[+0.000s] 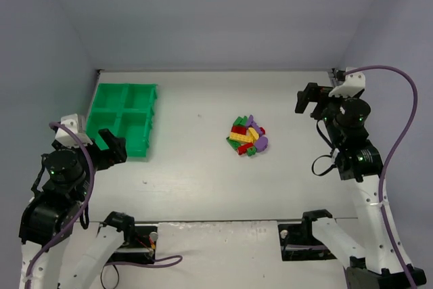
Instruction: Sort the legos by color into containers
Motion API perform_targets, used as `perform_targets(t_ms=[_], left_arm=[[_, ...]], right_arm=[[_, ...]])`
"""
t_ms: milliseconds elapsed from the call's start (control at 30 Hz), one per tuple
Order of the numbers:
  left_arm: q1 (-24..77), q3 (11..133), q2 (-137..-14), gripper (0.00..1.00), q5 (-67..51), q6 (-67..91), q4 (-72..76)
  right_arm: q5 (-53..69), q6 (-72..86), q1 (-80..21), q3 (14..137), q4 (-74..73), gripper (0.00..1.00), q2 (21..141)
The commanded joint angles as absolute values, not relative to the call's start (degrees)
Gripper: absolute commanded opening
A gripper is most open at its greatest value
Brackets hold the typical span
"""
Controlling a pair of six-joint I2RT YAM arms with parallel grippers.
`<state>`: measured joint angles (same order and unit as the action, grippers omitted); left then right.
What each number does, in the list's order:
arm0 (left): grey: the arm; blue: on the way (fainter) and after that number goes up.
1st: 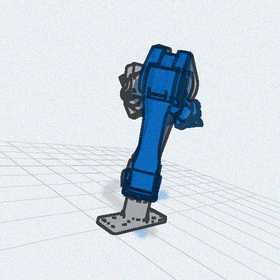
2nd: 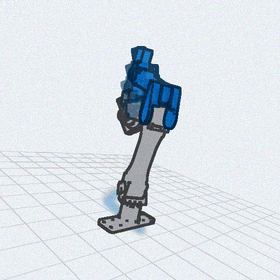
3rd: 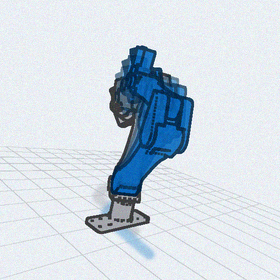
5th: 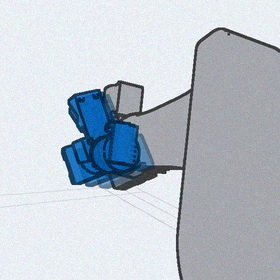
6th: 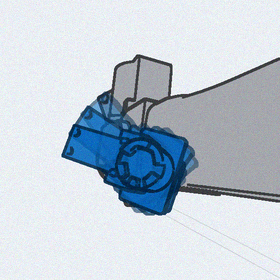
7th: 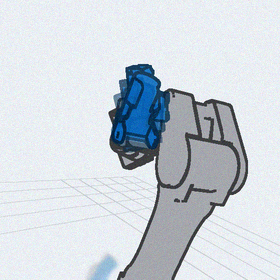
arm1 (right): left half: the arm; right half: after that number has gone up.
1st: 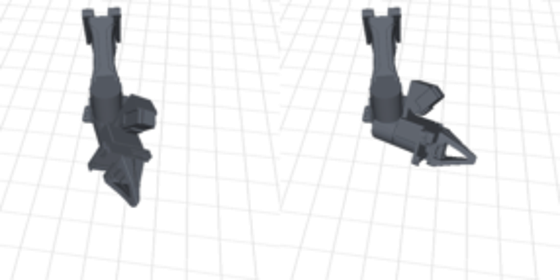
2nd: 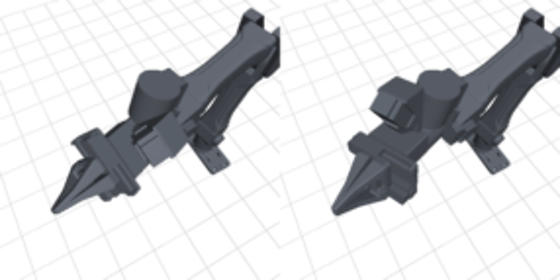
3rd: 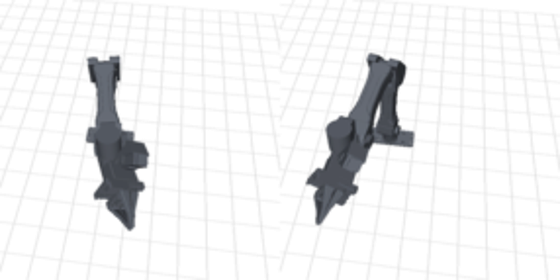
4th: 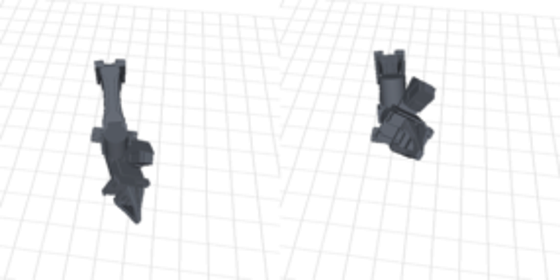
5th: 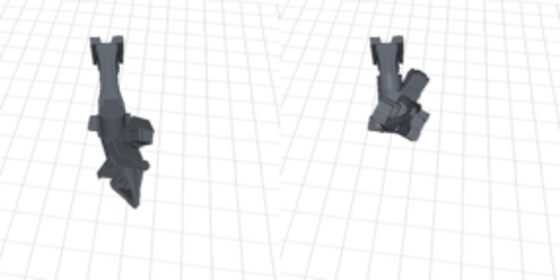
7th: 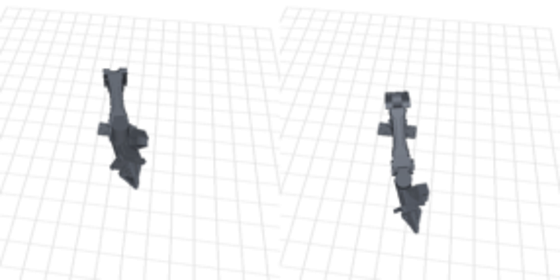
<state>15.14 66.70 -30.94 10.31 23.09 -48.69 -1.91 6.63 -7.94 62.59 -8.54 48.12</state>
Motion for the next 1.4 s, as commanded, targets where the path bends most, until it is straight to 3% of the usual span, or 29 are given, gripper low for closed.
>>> perform_targets(t_ms=[0, 300, 367, 500, 633, 700, 867, 1133, 1300, 1367], left_arm=[[15.73, 66.62, -31.99, 0.87, 9.67, 22.95, -44.74], [15.73, 67.67, -33.04, 0.87, 9.06, 21.97, -42.8], [15.73, 68.81, -35.32, 0.8, 7.66, 22.85, -42.8], [15.64, 69.96, -41.99, 0.73, -4.0, 26.88, -40.52], [15.99, 70.66, -49.62, 0.73, -12.89, 30.58, -37.01], [19.06, 72.33, -53.16, 0.73, -14.93, 31.81, -34.9], [33.73, 79.79, -66.6, 0.78, -7.14, 27.87, -32.52], [42.0, 88.14, -86.9, 0.77, -12.04, 24.88, -29.26], [47.19, 93.6, -97.71, 0.6, -11.69, 21.28, -27.95], [48.68, 95.44, -100.36, 0.59, -12.48, 19.26, -26.98]], right_arm=[[-2.28, 8.17, -8.17, 64.52, -2.55, 1.0, 49.57], [-0.53, 12.3, -8.17, 59.68, -1.49, 1.0, 47.81], [-0.61, 12.39, -8.17, 58.81, -1.58, 1.0, 47.2], [1.21, 13.1, -8.17, 58.01, -1.84, 1.0, 46.14], [2.81, 13.62, -8.09, 57.57, -4.04, 1.0, 45.79], [3.52, 13.62, -8.09, 57.13, -4.57, 0.99, 45.27], [5.27, 13.71, -8.09, 55.9, -4.92, 0.99, 43.42], [6.76, 13.36, -8.09, 54.23, -5.89, 1.0, 40.96], [8.17, 14.33, -8.09, 53.62, -6.24, 1.0, 40.34], [8.79, 14.15, -8.0, 53.18, -6.42, 1.0, 39.56]])
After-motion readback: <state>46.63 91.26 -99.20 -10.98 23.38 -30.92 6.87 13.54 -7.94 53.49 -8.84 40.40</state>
